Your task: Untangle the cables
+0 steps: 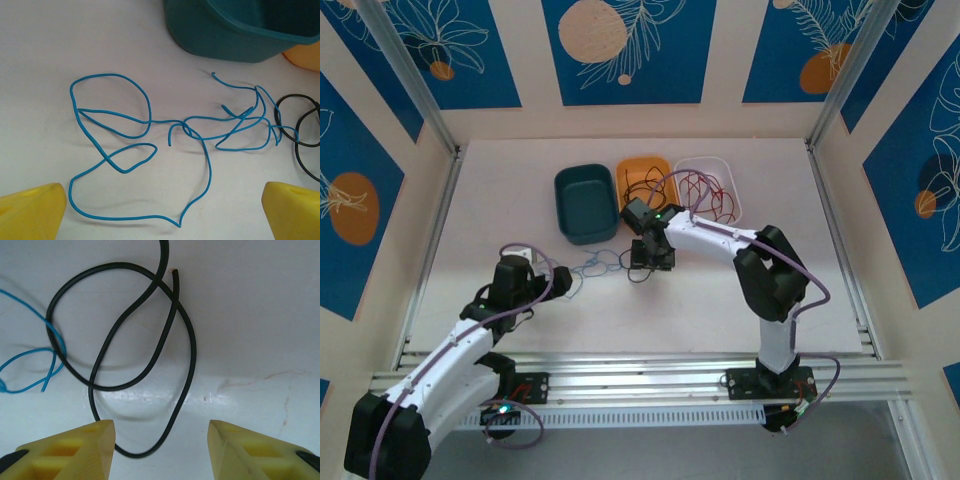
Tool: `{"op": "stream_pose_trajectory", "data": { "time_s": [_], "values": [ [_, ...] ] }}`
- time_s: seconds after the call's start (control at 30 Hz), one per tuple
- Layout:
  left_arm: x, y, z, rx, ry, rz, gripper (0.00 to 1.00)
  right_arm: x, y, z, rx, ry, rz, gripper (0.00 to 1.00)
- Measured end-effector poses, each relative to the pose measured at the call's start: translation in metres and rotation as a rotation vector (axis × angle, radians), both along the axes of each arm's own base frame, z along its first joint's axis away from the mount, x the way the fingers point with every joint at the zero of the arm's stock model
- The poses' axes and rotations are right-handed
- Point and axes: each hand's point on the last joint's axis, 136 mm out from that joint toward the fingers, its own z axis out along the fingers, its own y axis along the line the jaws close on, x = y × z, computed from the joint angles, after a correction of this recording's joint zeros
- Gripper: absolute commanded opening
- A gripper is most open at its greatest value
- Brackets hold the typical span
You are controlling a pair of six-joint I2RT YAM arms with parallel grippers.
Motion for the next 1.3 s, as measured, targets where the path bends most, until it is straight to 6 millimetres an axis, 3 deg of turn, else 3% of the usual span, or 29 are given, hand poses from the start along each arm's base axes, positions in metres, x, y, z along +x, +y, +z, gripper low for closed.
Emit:
{"op": "stream_pose_trajectory", "data": {
  "time_s": [0.5,0.67,0.97,1.17,1.3],
  "values": [
    [0.0,0.0,0.0,0.006,-0.002,-0.005,1.0,-0.004,0.001,-0.034,-0.036,0.063,-0.044,0.44],
    [0.0,0.0,0.0,0.006,-0.003,-0.005,1.0,-0.005,0.0,-0.033,-0.047,0.063,-0.041,0.35],
    [0.0,0.0,0.0,0.005,-0.003,-0.005,1.0,-0.01,-0.014,-0.034,-0.092,0.053,-0.026,0.0],
    [0.001,0.0,0.001,0.004,-0.008,-0.005,1.0,-0.027,-0.029,-0.032,-0.12,0.072,-0.013,0.0],
    [0.001,0.0,-0.001,0.006,-0.003,-0.005,1.0,-0.034,-0.044,-0.016,-0.153,0.061,-0.009,0.0]
  ]
}}
